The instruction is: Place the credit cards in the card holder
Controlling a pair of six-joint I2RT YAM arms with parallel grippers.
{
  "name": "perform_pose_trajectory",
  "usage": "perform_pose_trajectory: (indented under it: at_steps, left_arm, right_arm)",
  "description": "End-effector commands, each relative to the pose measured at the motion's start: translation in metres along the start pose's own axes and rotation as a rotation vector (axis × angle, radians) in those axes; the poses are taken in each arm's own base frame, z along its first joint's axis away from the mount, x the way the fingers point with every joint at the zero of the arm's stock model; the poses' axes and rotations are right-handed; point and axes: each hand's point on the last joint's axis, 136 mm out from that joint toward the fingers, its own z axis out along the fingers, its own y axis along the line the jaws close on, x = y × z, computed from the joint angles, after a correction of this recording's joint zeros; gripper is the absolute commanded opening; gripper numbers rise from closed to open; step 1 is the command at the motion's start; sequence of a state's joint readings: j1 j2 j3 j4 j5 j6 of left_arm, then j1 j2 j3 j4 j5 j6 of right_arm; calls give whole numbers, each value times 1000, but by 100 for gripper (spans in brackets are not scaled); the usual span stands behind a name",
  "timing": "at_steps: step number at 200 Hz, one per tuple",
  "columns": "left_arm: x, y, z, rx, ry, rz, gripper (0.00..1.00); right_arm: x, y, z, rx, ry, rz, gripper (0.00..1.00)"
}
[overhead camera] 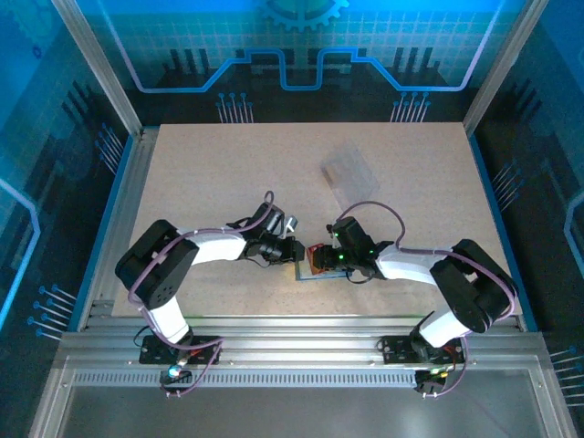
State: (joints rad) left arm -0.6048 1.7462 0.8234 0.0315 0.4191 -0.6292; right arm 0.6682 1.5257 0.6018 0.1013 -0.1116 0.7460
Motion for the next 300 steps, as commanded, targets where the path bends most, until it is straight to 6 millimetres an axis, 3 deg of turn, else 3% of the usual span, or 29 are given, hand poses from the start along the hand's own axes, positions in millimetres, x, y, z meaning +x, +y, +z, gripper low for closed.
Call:
perform_pose_trajectory:
  at_steps: [1,38,159,188,215,256,300]
  left_arm:
    - [-1,9,7,-21,19,-41,22]
    - [4,21,14,-55,43,-91,21]
    - [7,16,15,-22,64,-107,21]
    - [7,13,14,-8,63,-106,21]
    - [7,4,11,35,60,-94,22]
    - [-2,-22,-10,149,3,-51,25]
    - [-9,-6,-22,127,-43,-96,22]
  right_arm:
    - [6,-2,1,15,45,-16,37]
    - [2,-5,-2,28,48,-9,41]
    - [-17,-20,-13,63,22,48,39]
    - [-18,-18,-13,55,20,49,33]
    - [-16,-18,-12,50,23,55,21]
    - [-13,-23,-10,65,32,61,10]
    - [-11,-24,-8,70,43,63,4]
